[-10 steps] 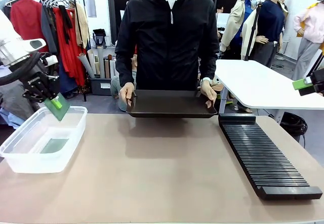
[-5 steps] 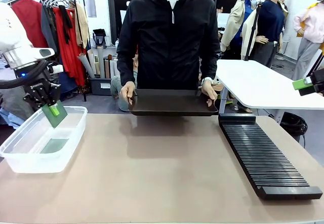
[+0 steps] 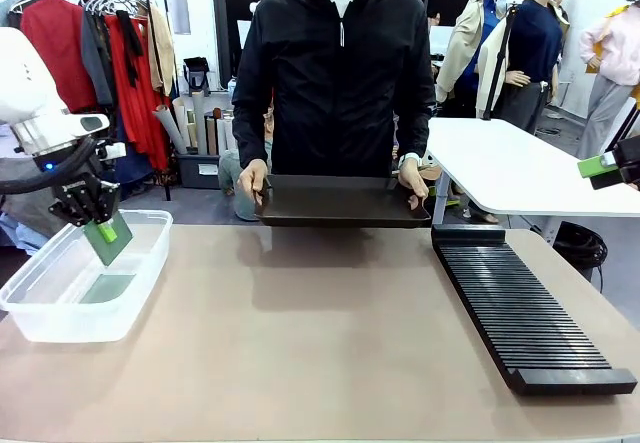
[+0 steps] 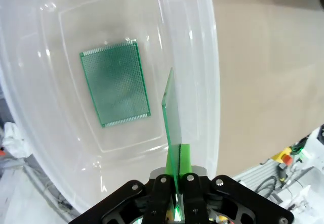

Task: Sort PCBs into racks and boxes based on the side picked up.
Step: If the short side of the Blank PCB is picked up, insert it into the PCB Rack ; if the long side is picked up, place it in the Organizing box.

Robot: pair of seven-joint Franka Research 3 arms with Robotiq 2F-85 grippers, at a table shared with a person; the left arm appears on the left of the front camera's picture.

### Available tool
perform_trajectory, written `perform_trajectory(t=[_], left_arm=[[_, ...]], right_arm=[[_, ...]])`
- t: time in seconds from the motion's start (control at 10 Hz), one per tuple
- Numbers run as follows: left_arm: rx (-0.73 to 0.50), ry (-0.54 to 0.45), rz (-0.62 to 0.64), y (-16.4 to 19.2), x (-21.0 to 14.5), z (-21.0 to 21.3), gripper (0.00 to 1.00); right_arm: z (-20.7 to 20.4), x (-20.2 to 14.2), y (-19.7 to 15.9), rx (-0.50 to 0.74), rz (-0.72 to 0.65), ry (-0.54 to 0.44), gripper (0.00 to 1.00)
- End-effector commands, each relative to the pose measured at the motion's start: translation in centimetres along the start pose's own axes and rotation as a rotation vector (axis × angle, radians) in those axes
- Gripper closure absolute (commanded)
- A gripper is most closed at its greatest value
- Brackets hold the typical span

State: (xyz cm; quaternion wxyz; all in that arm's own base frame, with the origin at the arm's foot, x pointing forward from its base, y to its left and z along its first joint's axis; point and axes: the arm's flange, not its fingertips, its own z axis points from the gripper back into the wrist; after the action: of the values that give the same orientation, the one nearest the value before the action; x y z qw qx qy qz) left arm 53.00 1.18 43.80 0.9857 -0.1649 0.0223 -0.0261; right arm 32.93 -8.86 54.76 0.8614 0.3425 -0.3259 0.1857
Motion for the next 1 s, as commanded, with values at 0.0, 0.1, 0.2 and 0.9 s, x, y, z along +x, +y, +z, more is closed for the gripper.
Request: perform_trajectory(t=[0.0,0.1,0.2,0.9], left_arm=[[-0.043,-0.032,-0.021,1.3,-0.2,-1.7,1.00],[-0.046,-0.050,-0.019,1.8,-0.1,-2.5,1.00],[-0.069,-0.072,-0.027,2.3,-0.1,-3.3,1.00],[-0.159,-0.115,0.015,6.1,-0.6,-6.3,1.00]], right_arm=[[-0.2,0.2,-0.1,0.020,0.014,-0.028,0.00],[-0.2,0.2,-0.1,0.020,0.014,-0.028,0.00],[-0.2,0.2,-0.1,0.020,0.014,-0.028,0.00],[-0.2,0.2,-0.1,0.020,0.014,-0.028,0.00]])
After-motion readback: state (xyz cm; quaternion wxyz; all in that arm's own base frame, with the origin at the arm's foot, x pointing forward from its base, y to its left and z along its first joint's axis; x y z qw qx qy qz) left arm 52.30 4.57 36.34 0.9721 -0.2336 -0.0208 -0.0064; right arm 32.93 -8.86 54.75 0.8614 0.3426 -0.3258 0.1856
